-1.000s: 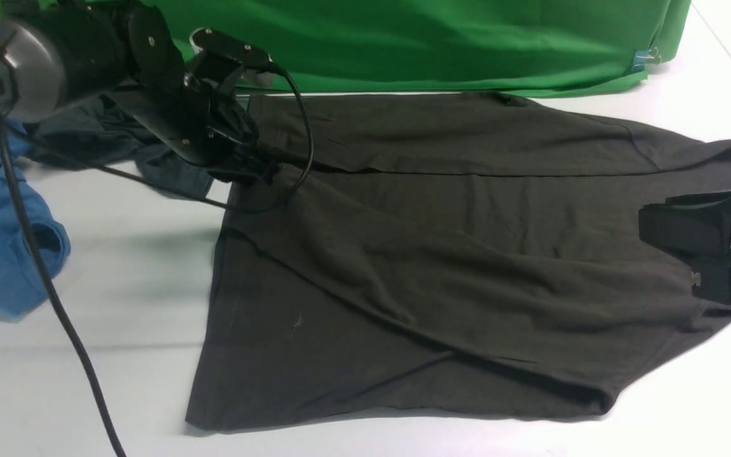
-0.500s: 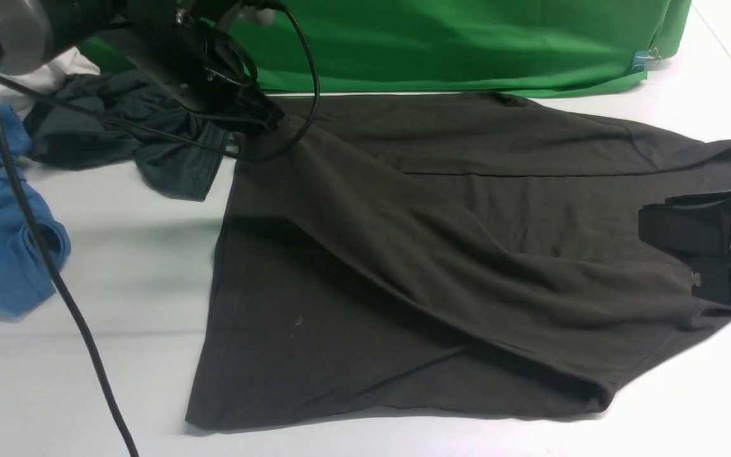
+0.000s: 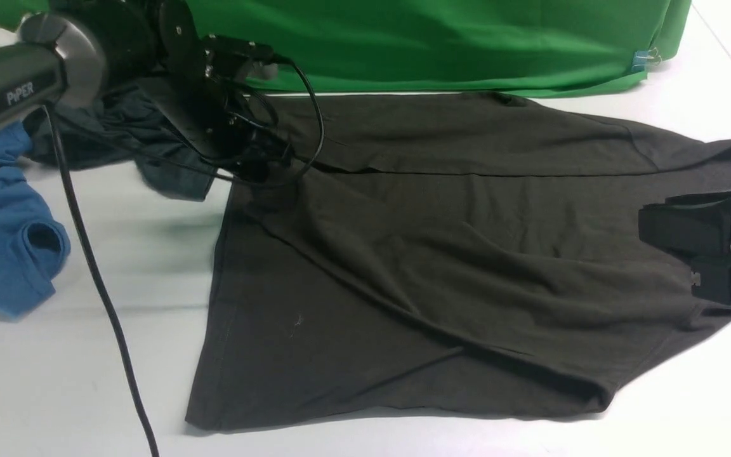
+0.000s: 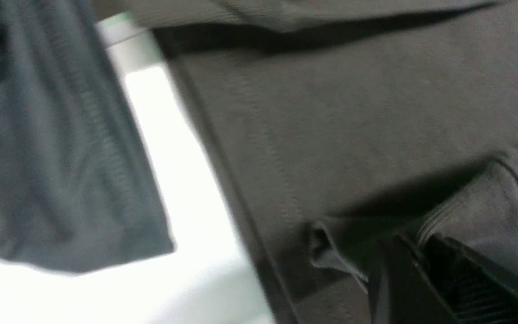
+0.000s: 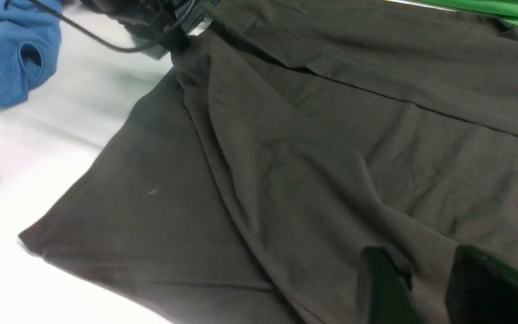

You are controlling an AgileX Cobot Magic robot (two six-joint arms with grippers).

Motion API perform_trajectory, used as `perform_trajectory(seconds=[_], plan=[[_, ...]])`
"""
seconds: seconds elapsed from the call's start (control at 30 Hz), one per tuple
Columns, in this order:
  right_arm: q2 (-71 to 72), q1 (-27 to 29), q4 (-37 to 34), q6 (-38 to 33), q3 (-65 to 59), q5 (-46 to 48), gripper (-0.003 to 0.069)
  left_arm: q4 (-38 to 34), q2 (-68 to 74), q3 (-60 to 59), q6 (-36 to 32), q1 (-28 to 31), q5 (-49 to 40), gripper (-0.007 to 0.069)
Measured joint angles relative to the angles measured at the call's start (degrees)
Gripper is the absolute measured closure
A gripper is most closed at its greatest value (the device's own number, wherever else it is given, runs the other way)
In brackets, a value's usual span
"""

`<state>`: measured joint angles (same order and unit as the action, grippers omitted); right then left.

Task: Fold a long-sleeved shirt on a white desktop.
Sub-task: 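Fold the left side of the black T-shirt inward over its body, then grab the top left corner of the dark shirt with the left gripper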

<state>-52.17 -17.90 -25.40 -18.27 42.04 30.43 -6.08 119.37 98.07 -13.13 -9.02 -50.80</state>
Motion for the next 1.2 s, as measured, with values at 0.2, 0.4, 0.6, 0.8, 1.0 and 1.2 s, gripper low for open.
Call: perform_trajectory(seconds=[0.2,0.4,0.6,0.8,1.0,1.2], plan=[[0.0,0.0,0.0,0.0,0.0,-0.4,0.0419,6.7,0.0,5.8,11.7,0.1,-2.5,0.0358],[0.0,0.0,0.0,0.0,0.0,-0.4,0.0419,-1.0,0.0,8.0,13.6,2.3,-1.4,0.0132],[-1.0,0.0,0.0,0.1,0.0,-0.3,0.0419,-12.8,1.6,8.4,13.1,6.9,-0.1,0.0035],[-2.3,0.0,0.0,1.0,0.0,0.0,0.0419,-21.0,6.7,8.4,10.7,9.0,4.9,0.0039],[-2.3,0.0,0.0,1.1,2.2,0.8,0.0419,-29.4,12.0,8.5,6.2,9.0,12.7,0.004],[-2.3,0.0,0.0,1.1,4.9,1.4,0.0419,-31.2,14.8,9.6,5.3,9.0,14.6,0.0041]])
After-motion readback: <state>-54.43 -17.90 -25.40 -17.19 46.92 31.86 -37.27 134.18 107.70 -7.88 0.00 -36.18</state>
